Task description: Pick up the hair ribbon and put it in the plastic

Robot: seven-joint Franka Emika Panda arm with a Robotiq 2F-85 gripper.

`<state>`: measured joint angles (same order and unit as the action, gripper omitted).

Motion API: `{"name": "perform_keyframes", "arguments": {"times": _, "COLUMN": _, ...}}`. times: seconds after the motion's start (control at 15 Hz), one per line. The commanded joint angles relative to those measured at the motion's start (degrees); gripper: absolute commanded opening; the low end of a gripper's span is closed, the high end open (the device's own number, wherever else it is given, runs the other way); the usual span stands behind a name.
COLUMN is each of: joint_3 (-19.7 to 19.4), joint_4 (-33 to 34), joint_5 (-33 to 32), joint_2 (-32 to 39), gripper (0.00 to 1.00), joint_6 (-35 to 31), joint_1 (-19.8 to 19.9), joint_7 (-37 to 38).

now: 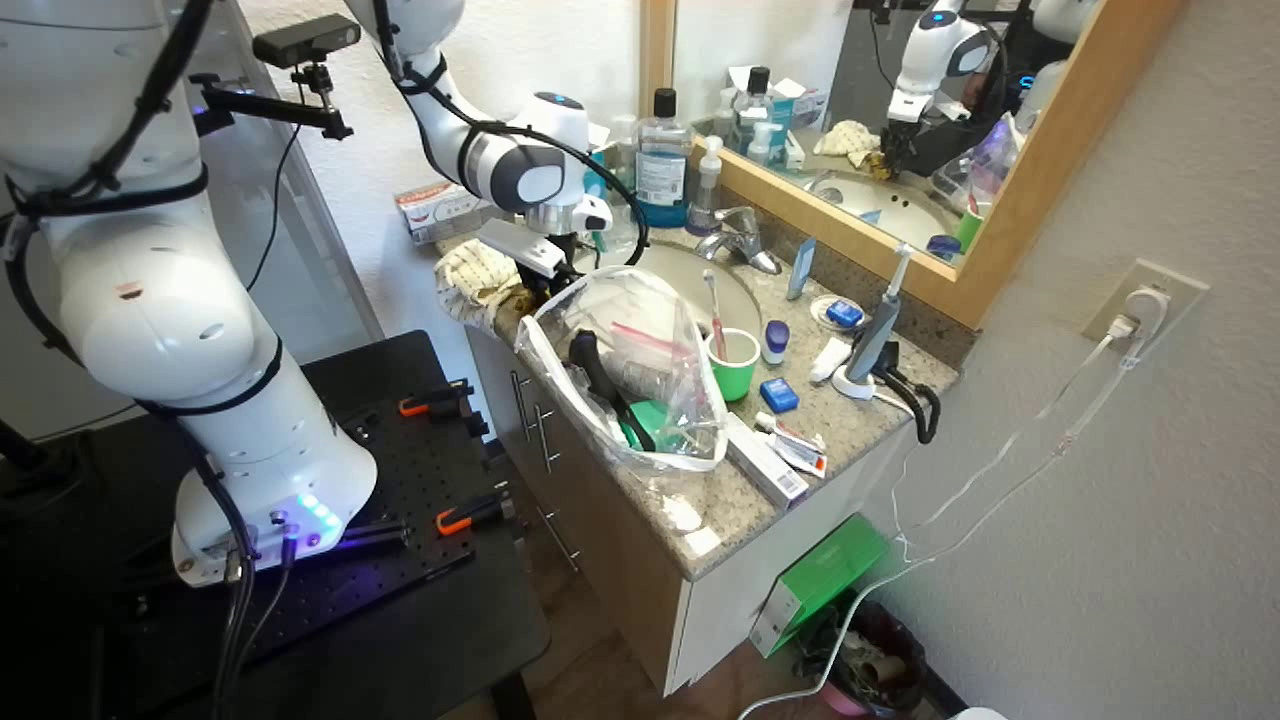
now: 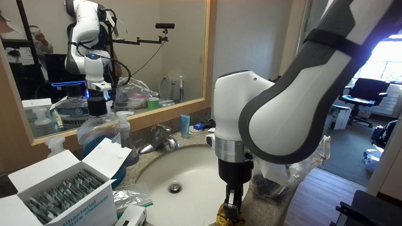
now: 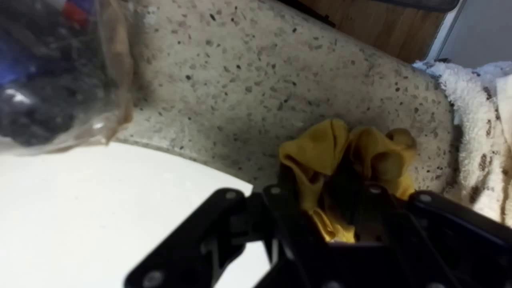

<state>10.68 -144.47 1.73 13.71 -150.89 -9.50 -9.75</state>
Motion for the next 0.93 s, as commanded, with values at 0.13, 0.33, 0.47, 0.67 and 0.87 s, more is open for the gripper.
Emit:
{"name": "perform_keyframes", "arguments": {"times": 0.13, "joint_3": 0.69, "joint_4": 1.21, "joint_5": -0.98, "joint_2": -1.77, "gripper": 0.00, "joint_6": 2.35, "joint_1": -0.20, "joint_7": 0.86}}
{"name": "perform_keyframes", "arguments": {"times": 0.33, "joint_3": 1.80, "joint_4": 2.39, "joint_5": 0.01, "joint_2": -4.50, "gripper": 0.02, "joint_6": 5.95, "joint_1": -0.37, "joint_7": 0.41}}
{"name": "perform_keyframes", "arguments": {"times": 0.47, "joint_3": 2.26, "joint_4": 4.38, "joint_5": 0.28, "joint_2": -6.10, "gripper": 0.02, "joint_6": 10.41, "joint_1": -0.64, "joint_7": 0.54}}
{"name": "perform_keyframes", "arguments": {"times": 0.67, "joint_3": 2.43, "joint_4": 7.67, "joint_5": 0.51, "joint_2": -9.09, "gripper": 0.02, "joint_6": 17.53, "joint_1": -1.15, "joint_7": 1.29}}
{"name": "perform_keyframes", "arguments": {"times": 0.87, "joint_3": 1.98, "joint_4": 10.52, "joint_5": 1.52, "joint_2": -11.43, "gripper": 0.02, "joint_6": 22.36, "joint_1": -1.09, "joint_7": 0.74}}
